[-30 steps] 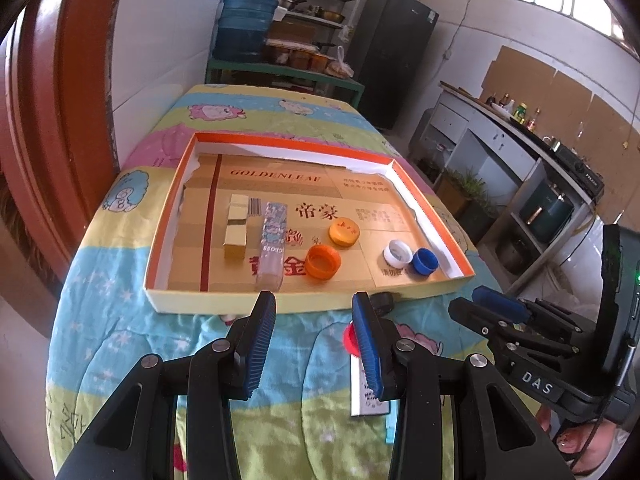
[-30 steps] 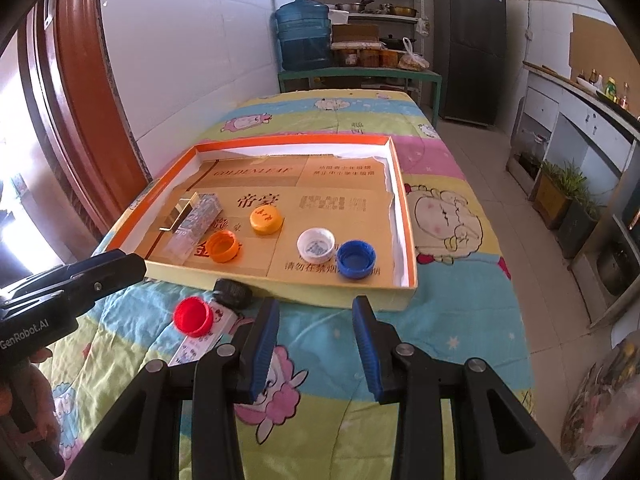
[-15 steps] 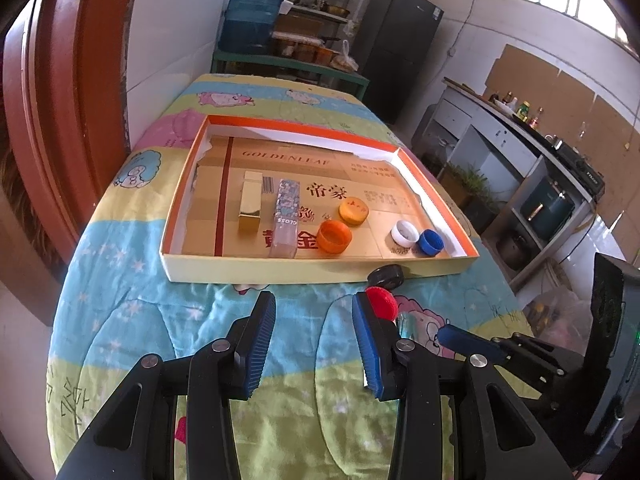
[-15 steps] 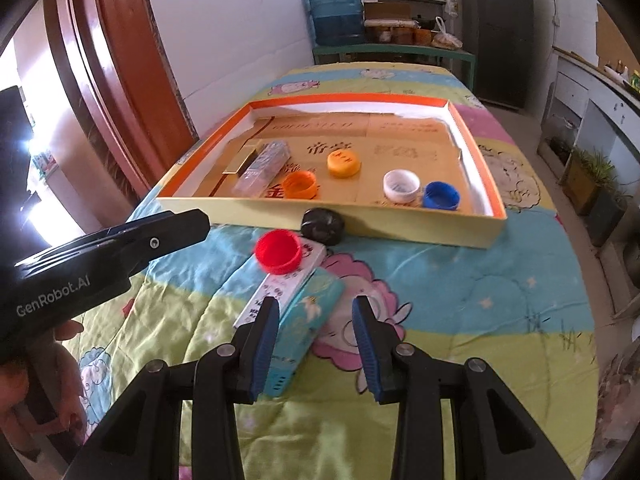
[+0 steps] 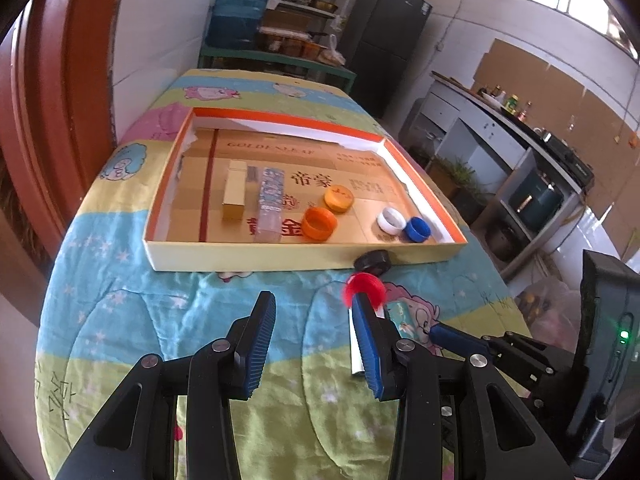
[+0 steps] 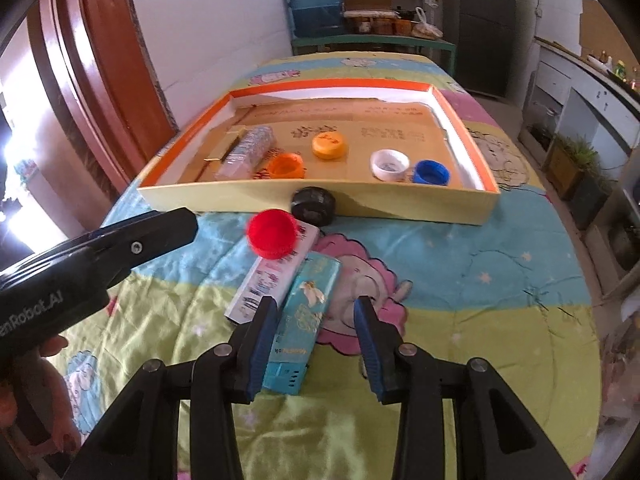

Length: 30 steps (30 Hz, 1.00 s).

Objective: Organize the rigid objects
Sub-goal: 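Grasp the silver Hello Kitty box with the left gripper while the right gripper grasps the teal box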

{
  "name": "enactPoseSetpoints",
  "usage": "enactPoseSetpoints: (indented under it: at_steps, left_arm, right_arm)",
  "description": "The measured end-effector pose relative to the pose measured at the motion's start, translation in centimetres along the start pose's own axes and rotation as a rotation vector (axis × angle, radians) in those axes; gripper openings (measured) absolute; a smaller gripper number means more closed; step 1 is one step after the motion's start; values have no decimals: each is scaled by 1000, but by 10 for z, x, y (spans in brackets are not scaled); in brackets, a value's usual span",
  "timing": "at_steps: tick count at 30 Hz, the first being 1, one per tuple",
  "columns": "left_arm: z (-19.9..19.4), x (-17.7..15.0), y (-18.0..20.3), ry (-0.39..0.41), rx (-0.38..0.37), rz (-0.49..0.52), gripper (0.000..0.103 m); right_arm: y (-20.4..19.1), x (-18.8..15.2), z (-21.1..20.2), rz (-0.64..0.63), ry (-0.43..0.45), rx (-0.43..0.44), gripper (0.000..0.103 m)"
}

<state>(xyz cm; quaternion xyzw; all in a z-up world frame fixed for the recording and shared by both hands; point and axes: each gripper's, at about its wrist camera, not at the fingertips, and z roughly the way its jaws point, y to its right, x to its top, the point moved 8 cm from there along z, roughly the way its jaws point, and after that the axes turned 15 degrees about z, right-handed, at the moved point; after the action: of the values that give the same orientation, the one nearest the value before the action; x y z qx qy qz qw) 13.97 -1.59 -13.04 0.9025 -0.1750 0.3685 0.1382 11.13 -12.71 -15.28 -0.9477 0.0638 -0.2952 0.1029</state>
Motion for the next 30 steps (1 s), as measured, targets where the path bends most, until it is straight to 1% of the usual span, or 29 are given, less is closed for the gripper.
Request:
enactPoseSetpoints:
  at_steps: [3,8,9,11,14,17,19,23,26,30]
  left_arm:
    - [2,0,2,-3,-10,1,41]
    - [7,-3,13,-17,-47,18,41]
    - [8,-3,15,-23,-53,26,41]
    - [10,-6,22,-36,-68,44,41]
    - [14,-10,34,-52,-97,69,41]
    - [21,-12,48,-74,-104,107,41]
    - [27,-13,52,-87,-93,120,41]
    - [45,-15,52,-140,-29,119,41]
    - [49,-13,51,-142,-4,121,41]
    - [52,-13,53,-144,36,151,41]
  right_arm:
    - [5,-4,3,17,-31,-17,41]
    - [1,-4,7,-19,-13,-46,40]
    - [0,-3,7,-27,-8,-48,39]
    - [-1,-4,7,-40,-1,-42,22]
    - [2,-3,6,-36,-8,-20,22]
    - [16,-3,-1,-12,-2,-24,22]
    - [27,-2,-7,8,8,-26,22]
    - [45,-3,-14,43,18,-28,22]
    - [52,-3,-16,58,20,-18,22]
    - [56,-2,-17,64,22,-7,22]
